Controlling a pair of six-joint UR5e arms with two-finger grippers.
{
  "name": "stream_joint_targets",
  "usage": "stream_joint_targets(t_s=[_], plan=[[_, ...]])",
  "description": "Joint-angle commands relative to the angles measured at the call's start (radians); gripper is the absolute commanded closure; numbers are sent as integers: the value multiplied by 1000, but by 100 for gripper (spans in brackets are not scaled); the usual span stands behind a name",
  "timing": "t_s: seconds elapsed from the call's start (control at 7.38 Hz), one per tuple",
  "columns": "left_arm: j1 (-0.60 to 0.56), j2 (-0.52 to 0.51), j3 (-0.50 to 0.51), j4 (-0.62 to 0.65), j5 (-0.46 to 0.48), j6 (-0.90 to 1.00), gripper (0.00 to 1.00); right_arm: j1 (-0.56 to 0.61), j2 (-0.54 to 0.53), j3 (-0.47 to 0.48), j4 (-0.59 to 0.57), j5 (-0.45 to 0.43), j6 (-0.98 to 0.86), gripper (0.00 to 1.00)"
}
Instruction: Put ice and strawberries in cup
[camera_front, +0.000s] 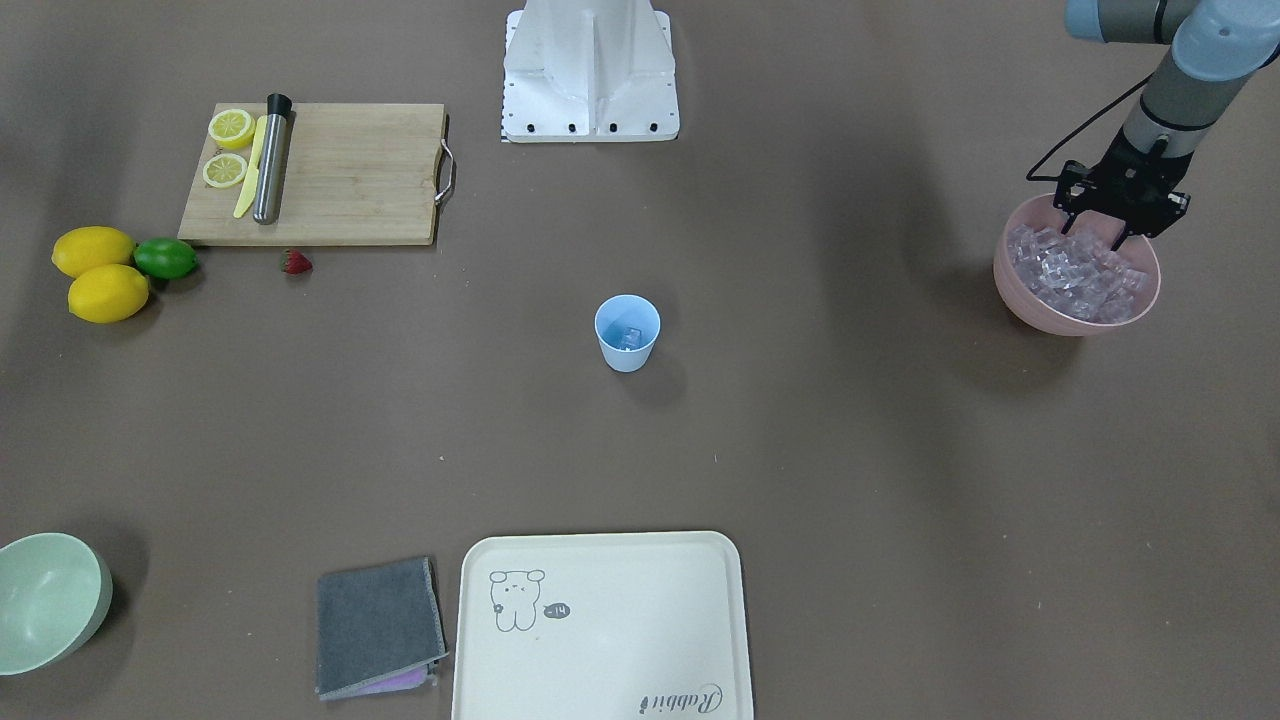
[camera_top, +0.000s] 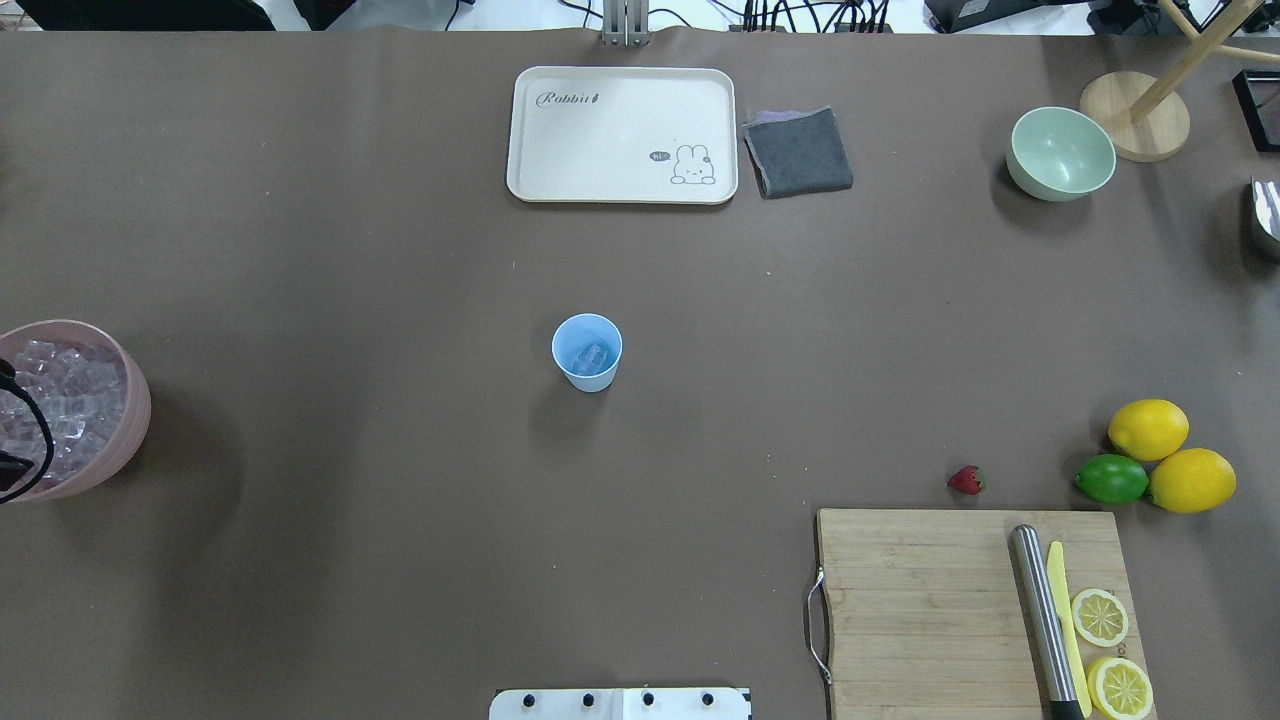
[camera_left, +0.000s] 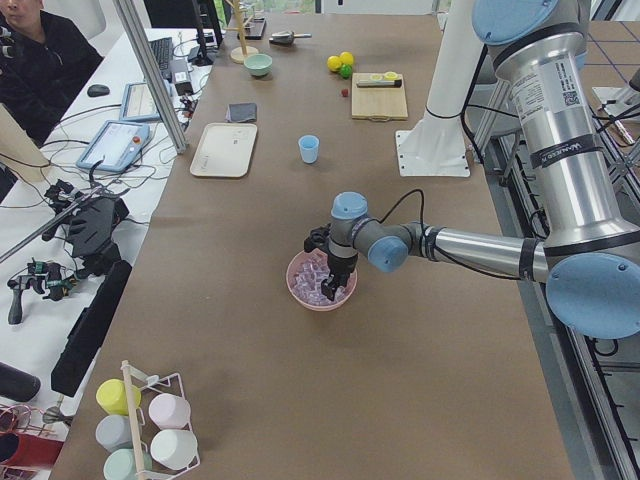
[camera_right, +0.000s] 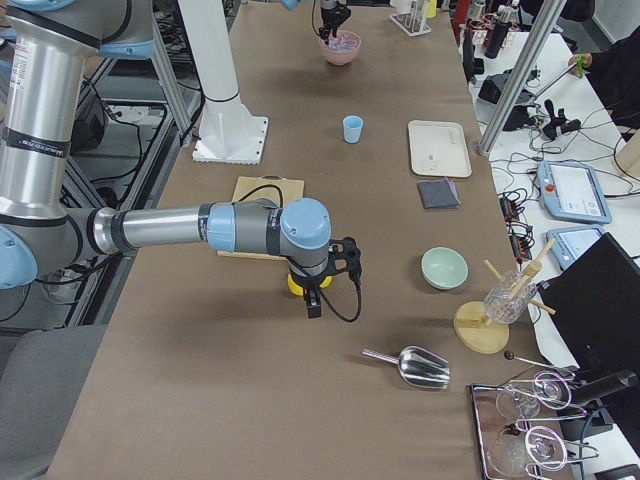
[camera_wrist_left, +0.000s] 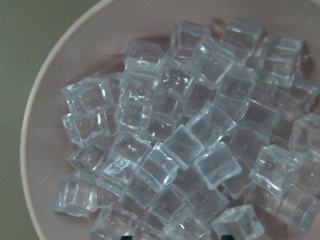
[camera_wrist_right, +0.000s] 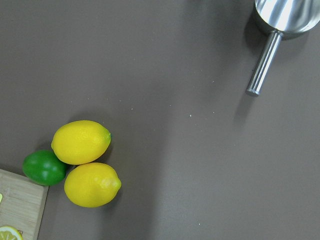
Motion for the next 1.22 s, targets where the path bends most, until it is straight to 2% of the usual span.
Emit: stream_joint_targets(t_s=[0.0,0.41,0.54,1.08], plan=[[-18,-10,-9,3,-34,96,37,0,0,0,0,2,0,0],[-21,-14,4,-4,-19,116,37,0,1,0,0,5,0,0],[-21,-17,13,-7,20,136,37,0,1,0,0,5,0,0],[-20,-25,11,-15,13,125,37,0,0,0,0,5,0,0]])
